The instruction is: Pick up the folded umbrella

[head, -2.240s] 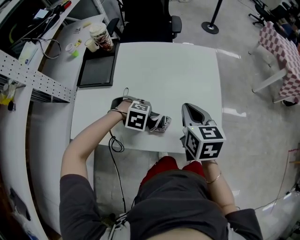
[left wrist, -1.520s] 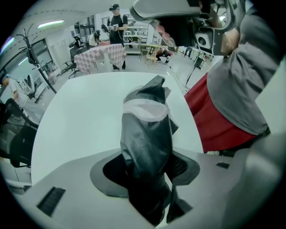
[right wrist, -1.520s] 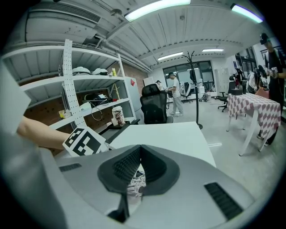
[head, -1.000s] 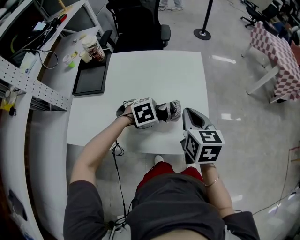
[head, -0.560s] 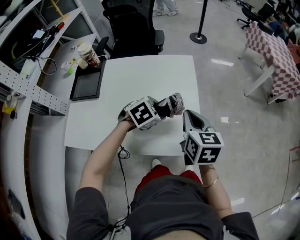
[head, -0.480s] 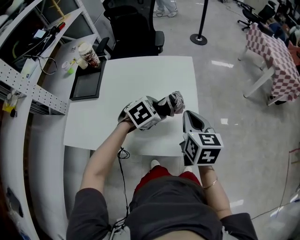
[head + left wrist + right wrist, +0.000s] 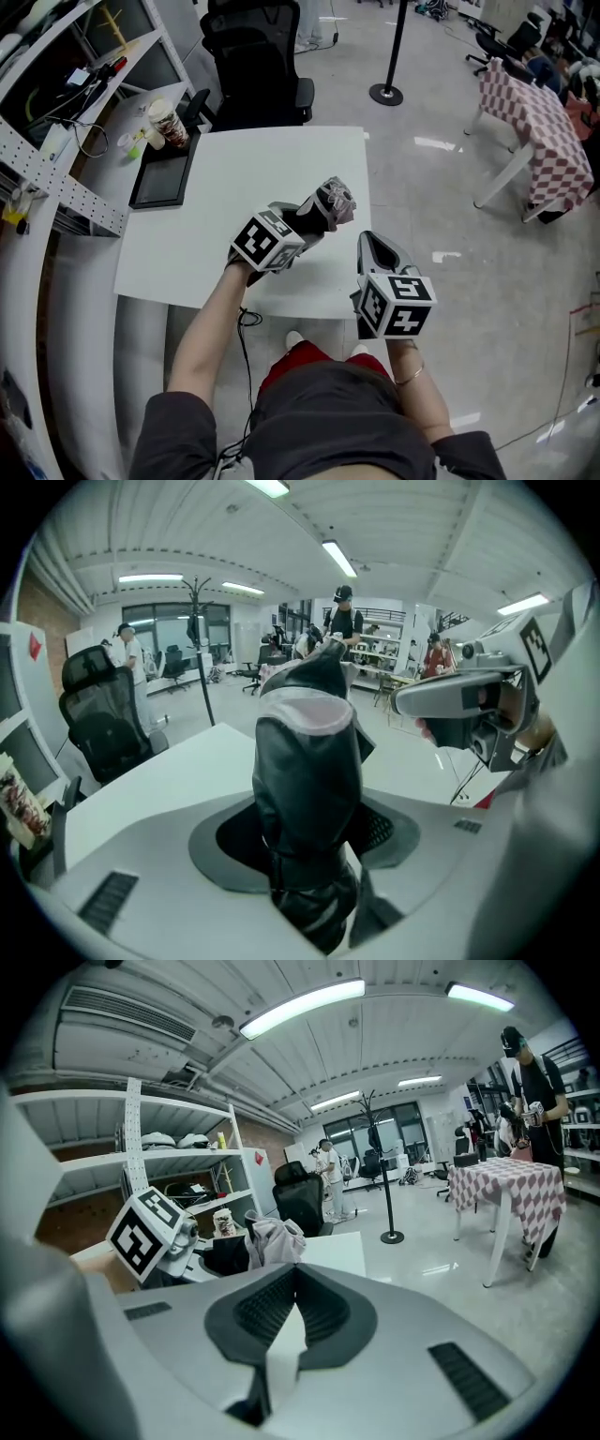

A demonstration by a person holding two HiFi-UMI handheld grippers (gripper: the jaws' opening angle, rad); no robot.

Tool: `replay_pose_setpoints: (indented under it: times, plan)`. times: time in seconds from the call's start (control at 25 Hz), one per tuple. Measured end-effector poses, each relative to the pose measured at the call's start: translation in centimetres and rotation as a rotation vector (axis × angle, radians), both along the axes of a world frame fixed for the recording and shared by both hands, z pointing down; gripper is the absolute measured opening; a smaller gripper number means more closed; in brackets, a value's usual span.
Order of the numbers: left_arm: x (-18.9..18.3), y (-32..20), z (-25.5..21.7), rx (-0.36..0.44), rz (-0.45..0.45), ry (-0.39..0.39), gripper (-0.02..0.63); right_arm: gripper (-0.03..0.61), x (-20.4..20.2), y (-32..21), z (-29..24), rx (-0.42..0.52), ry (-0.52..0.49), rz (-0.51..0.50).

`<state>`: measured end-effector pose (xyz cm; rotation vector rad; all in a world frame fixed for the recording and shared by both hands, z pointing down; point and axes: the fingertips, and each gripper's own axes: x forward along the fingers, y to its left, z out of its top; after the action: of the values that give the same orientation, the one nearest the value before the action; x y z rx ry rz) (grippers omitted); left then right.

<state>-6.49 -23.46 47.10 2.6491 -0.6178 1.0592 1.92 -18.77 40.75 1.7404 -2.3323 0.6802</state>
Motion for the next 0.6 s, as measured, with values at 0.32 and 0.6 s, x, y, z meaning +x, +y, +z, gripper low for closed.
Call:
replay_pose_setpoints:
  times: [0.32, 0.6]
  plan:
    - [2.0, 0.5, -1.3, 0.007, -0.092, 0.090, 0.229, 0.018, 2.8, 0.8, -0.6, 0.011, 0.000, 0.016]
    - [4.4, 0.8, -2.1, 0.017, -0.150, 0.159, 0.229, 0.018, 5.1, 1.4, -0.5, 0.013, -0.001, 0.030]
